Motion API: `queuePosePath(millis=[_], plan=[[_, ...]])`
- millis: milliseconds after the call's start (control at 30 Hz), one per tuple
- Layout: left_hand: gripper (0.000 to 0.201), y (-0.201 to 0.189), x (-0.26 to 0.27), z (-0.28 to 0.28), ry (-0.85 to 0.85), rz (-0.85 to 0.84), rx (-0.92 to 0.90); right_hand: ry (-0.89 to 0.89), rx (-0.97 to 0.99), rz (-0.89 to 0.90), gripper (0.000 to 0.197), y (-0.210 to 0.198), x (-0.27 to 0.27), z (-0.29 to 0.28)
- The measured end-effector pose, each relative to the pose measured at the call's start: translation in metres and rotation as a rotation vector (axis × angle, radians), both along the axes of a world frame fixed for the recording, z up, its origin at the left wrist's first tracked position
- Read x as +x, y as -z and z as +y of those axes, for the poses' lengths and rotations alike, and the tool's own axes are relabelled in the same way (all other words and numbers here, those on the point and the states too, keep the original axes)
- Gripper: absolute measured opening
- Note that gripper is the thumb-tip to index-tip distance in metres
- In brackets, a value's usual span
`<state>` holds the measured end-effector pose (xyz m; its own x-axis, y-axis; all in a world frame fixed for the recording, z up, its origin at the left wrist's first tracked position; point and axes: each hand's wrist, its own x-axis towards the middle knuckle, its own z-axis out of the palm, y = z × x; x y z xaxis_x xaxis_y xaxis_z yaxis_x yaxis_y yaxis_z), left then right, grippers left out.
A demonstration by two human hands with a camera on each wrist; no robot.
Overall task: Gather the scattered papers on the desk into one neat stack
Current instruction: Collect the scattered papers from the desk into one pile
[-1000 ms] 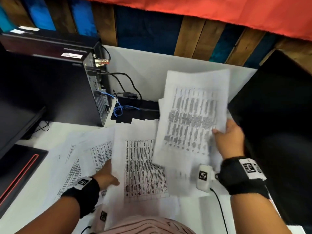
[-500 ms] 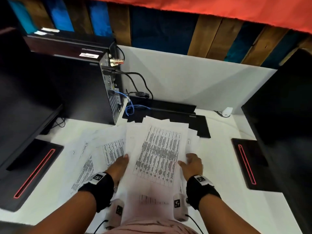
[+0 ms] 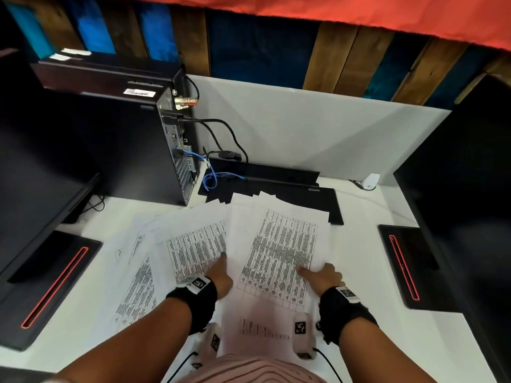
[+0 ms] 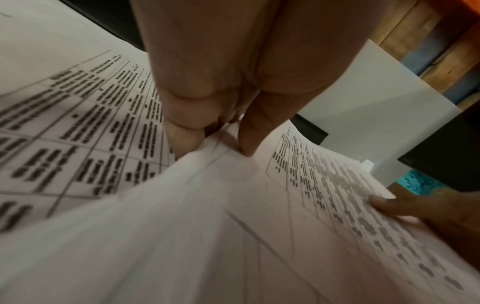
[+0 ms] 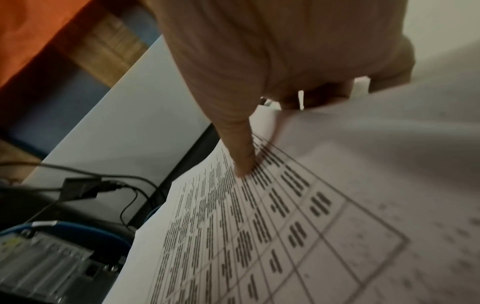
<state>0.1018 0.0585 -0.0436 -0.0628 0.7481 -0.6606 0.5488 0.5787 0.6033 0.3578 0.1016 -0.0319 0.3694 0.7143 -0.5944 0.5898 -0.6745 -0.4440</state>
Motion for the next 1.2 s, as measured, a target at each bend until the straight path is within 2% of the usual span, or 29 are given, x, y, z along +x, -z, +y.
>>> queuePosePath(millis=[100, 200, 233, 333, 367, 433, 500, 567, 600, 667, 733, 800, 933, 1000, 1100, 1200], plan=[[0.086, 0.007, 0.003, 0.001, -0.023, 0.017, -0.003, -0.072, 0.015, 0.005, 0.096, -0.001, -0.003, -0.005], [0.084, 0.008, -0.002, 0.001, 0.006, 0.009, 0.044, -0.012, 0.167, 0.18, 0.06, 0.004, -0.005, -0.009], [0.078, 0.006, -0.006, -0.002, 0.026, 0.016, 0.076, 0.006, 0.196, 0.258, 0.061, 0.004, -0.005, -0.011], [0.053, 0.001, -0.029, -0.015, 0.013, 0.086, 0.122, 0.105, 0.192, 0.327, 0.098, 0.008, -0.003, -0.018], [0.052, 0.001, -0.043, -0.02, -0.015, 0.159, 0.127, 0.14, 0.191, 0.348, 0.105, 0.01, -0.003, -0.019], [0.055, 0.001, -0.075, -0.029, -0.095, 0.411, 0.123, 0.165, 0.177, 0.374, 0.109, 0.013, -0.001, -0.016], [0.065, -0.005, -0.108, -0.042, -0.304, 0.582, 0.067, 0.128, 0.13, 0.347, 0.092, 0.019, 0.004, -0.013], [0.082, -0.005, -0.137, -0.055, -0.479, 0.654, -0.019, 0.073, 0.101, 0.342, 0.057, 0.019, 0.006, -0.01], [0.088, -0.006, -0.144, -0.06, -0.512, 0.674, -0.06, 0.037, 0.089, 0.335, 0.049, 0.02, 0.007, -0.009], [0.093, -0.003, -0.148, -0.064, -0.556, 0.633, -0.062, 0.012, 0.088, 0.334, 0.05, 0.023, 0.01, -0.008], [0.093, 0.0, -0.144, -0.063, -0.577, 0.484, -0.009, 0.006, 0.084, 0.328, 0.054, 0.025, 0.01, -0.007], [0.086, 0.0, -0.14, -0.059, -0.578, 0.406, 0.032, 0.011, 0.091, 0.3, 0.056, 0.028, 0.009, -0.007], [0.073, -0.006, -0.128, -0.054, -0.432, 0.462, -0.052, -0.01, 0.09, 0.252, 0.047, 0.027, 0.008, -0.007], [0.061, -0.01, -0.119, -0.053, -0.417, 0.402, 0.006, -0.029, 0.089, 0.247, 0.048, 0.027, 0.008, -0.008], [0.031, -0.021, -0.104, -0.051, -0.429, 0.303, 0.14, -0.069, 0.097, 0.201, 0.059, 0.021, 0.006, -0.009], [0.022, -0.051, -0.097, -0.049, -0.364, 0.375, 0.262, -0.076, 0.103, 0.193, 0.063, 0.018, 0.005, -0.011]])
